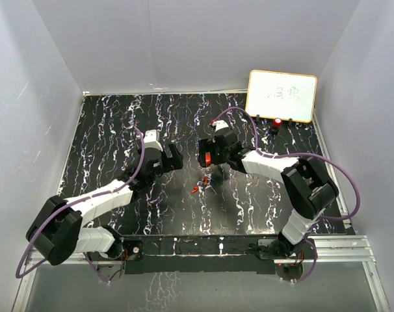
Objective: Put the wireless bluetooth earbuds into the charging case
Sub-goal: Pick up the charging case at the center of the board.
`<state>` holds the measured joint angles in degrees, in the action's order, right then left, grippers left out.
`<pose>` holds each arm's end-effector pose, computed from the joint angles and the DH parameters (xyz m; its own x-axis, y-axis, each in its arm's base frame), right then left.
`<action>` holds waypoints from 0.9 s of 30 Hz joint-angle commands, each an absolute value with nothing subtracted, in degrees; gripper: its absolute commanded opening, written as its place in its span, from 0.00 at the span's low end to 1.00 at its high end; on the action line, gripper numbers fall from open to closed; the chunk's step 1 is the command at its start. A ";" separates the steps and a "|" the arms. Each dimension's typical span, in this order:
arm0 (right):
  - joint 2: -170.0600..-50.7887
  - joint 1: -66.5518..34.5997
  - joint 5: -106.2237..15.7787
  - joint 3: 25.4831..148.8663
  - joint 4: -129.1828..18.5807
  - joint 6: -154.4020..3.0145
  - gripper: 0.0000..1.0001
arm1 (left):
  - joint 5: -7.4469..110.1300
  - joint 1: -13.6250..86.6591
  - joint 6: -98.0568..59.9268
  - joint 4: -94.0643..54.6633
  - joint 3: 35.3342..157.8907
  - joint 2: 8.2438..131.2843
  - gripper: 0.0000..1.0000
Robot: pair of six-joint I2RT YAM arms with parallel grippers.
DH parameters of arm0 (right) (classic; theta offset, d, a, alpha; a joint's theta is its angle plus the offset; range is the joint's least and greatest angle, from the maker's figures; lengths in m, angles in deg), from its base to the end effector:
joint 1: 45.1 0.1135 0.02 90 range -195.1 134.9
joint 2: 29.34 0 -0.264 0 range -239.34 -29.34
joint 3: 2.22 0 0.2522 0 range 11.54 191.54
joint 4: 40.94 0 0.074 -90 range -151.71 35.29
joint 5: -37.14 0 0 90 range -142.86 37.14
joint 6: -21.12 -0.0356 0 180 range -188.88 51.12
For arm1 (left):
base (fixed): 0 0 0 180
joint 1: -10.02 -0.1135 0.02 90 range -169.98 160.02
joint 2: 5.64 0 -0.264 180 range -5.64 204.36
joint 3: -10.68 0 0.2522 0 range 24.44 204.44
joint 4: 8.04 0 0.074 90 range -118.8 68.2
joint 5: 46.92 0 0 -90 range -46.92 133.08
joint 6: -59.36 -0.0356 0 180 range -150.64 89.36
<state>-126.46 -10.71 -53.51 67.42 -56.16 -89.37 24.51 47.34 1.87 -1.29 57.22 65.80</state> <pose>0.2948 0.2013 0.1848 -0.7195 -0.0683 -0.6911 -0.3267 0.9114 0.2500 0.2193 -0.1529 0.2240 -0.3884 -0.3445 -0.8547 0.1486 0.8919 -0.4270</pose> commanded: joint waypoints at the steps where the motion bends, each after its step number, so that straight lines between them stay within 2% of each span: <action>1: -125.52 -10.88 -56.66 68.15 -53.75 -89.46 0.88 | 27.52 46.42 2.84 -0.40 57.16 67.25 0.97; 11: -128.74 -10.96 -52.49 69.63 -53.02 -90.90 0.84 | 31.85 44.24 8.32 -0.54 57.73 69.92 0.92; 27: -134.16 -10.96 -45.64 71.00 -48.76 -94.24 0.81 | 37.59 39.64 11.21 0.04 56.89 71.35 0.95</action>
<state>-133.81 -10.75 -47.78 69.19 -51.31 -92.78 35.66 40.39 10.44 -0.79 57.22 71.17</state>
